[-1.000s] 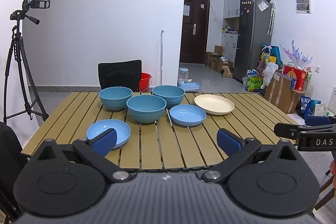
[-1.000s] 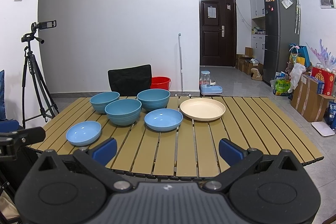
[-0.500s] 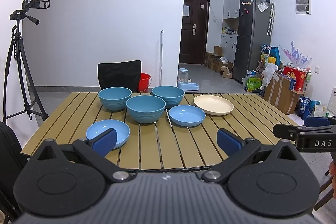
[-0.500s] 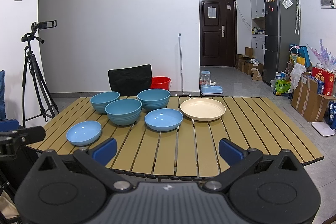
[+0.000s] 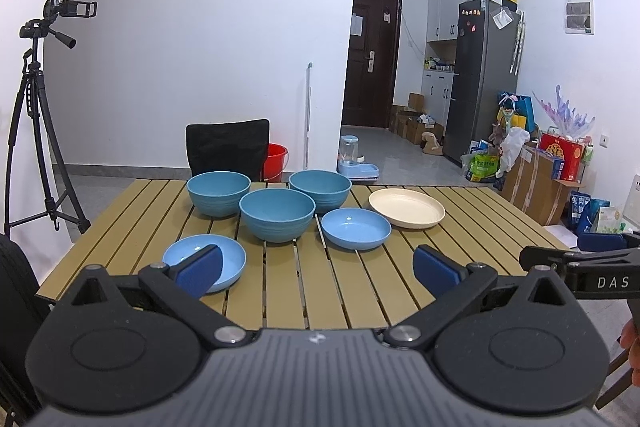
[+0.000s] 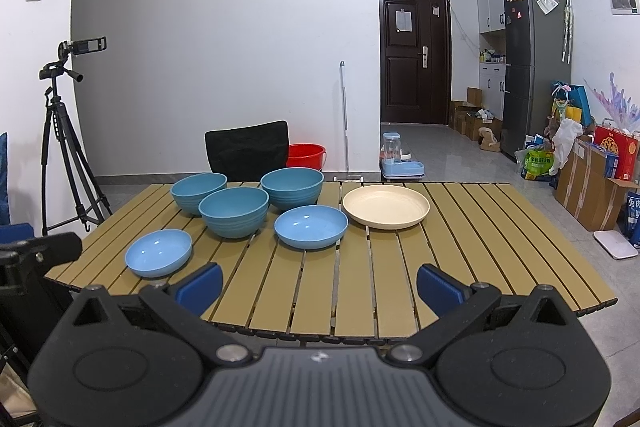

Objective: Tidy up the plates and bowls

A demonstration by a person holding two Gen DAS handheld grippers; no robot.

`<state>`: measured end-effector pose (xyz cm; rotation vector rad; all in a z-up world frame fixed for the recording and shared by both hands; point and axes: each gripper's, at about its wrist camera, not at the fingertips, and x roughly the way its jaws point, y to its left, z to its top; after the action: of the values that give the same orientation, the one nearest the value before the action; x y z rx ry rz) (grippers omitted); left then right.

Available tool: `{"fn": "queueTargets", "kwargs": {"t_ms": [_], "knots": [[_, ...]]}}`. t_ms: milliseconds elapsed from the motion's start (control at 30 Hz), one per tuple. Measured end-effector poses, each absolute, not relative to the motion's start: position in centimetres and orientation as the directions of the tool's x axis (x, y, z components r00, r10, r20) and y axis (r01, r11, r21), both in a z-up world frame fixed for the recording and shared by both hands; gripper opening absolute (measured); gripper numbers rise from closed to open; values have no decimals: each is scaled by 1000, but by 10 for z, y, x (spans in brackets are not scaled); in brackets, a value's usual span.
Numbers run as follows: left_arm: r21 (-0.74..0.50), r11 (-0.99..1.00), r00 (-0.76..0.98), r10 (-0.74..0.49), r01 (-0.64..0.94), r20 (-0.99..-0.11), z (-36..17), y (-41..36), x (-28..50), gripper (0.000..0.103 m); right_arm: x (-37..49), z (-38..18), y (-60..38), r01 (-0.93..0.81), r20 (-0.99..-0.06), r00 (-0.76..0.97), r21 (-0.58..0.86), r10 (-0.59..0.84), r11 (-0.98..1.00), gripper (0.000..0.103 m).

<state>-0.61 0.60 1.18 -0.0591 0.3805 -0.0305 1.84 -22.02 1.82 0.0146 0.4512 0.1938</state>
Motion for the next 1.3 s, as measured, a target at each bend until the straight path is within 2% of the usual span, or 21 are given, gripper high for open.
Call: {"fn": "queueTargets", "kwargs": {"t_ms": [700, 933, 1133, 1300], "knots": [[-52, 996, 891, -84, 68, -447, 19, -18, 117, 103, 140, 10, -260, -78, -546, 828, 109, 125, 991, 103], [-28, 995, 881, -94, 91, -463, 29, -34, 174, 103, 180, 14, -274, -60, -535, 837, 117, 114, 991, 103], [-21, 994, 866, -106, 109, -489, 34, -49, 224, 103, 217, 12, -290, -67, -546, 826, 152, 141, 986, 103], [-9, 993, 851, -108, 120, -515, 32, -65, 266, 103, 253, 9, -305, -20, -577, 810, 158, 108, 987, 103]]}}
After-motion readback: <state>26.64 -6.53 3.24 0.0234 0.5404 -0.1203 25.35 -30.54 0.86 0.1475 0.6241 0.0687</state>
